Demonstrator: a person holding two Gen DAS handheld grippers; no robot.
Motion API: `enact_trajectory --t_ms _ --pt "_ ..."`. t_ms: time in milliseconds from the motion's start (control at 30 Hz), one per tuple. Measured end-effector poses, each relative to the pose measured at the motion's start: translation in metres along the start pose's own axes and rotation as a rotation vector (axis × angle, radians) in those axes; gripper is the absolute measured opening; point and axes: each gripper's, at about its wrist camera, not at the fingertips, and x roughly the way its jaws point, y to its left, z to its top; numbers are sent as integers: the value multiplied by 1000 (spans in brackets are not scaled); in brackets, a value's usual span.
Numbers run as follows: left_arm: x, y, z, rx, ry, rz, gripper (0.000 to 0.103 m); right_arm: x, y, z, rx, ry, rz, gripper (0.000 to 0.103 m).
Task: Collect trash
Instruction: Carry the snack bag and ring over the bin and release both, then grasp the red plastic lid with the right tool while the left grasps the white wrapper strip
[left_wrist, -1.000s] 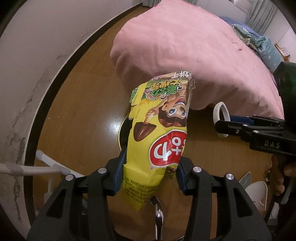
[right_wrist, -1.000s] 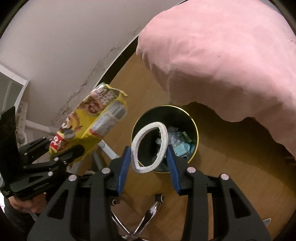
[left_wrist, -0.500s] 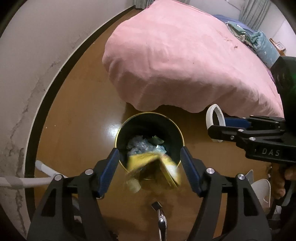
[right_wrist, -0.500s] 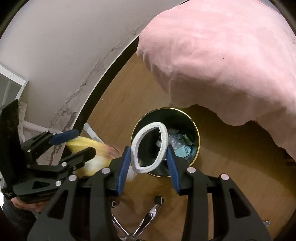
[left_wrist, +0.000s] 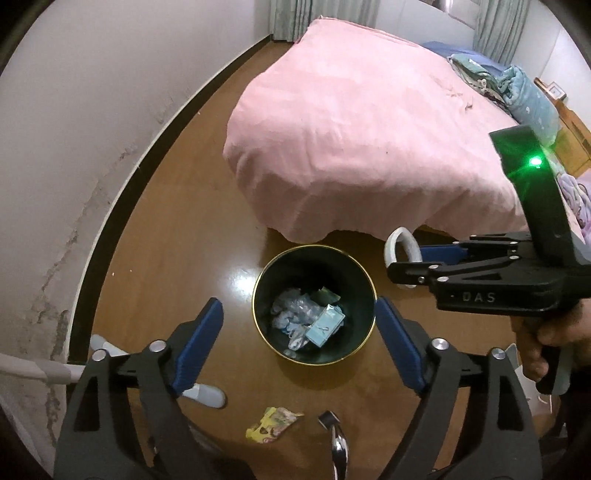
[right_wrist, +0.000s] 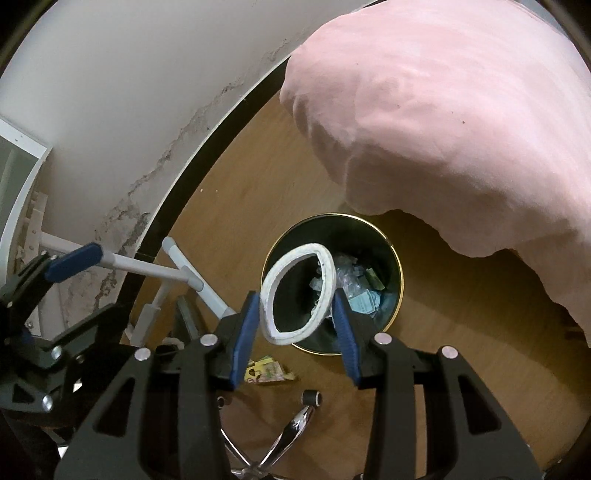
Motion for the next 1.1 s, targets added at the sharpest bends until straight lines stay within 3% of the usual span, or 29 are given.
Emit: enact_trajectory --t_ms 33,167,300,367,467,567,700,833,967,1100 --pt "-3 1 -1 -1 -4 2 85 -3 0 0 4 -12 -7 63" --pt "-17 0 -1 -6 -15 3 89 -16 2 3 8 -43 -28 64" --pt "-61 -6 2 -6 -66 -9 91 -52 18 6 -22 -115 -55 64" --pt "-89 -4 -1 -8 -102 -15 92 -76 38 9 -62 -165 -49 71" --pt "-149 12 -14 -49 -177 2 94 -109 90 12 -163 -237 -6 74" --pt "-205 45 -44 -126 -240 78 95 -130 165 7 -303 -278 83 75" --pt "-268 107 -112 -276 -274 274 95 -134 282 -17 -537 -253 233 79" --pt "-318 169 -202 -489 -249 448 95 -115 389 -60 -749 -165 341 81" --pt "-359 216 -302 -724 -216 562 95 -92 475 -110 -922 -79 393 81" --pt "-382 236 -376 -875 -196 609 95 -75 528 -143 -1023 -20 399 81"
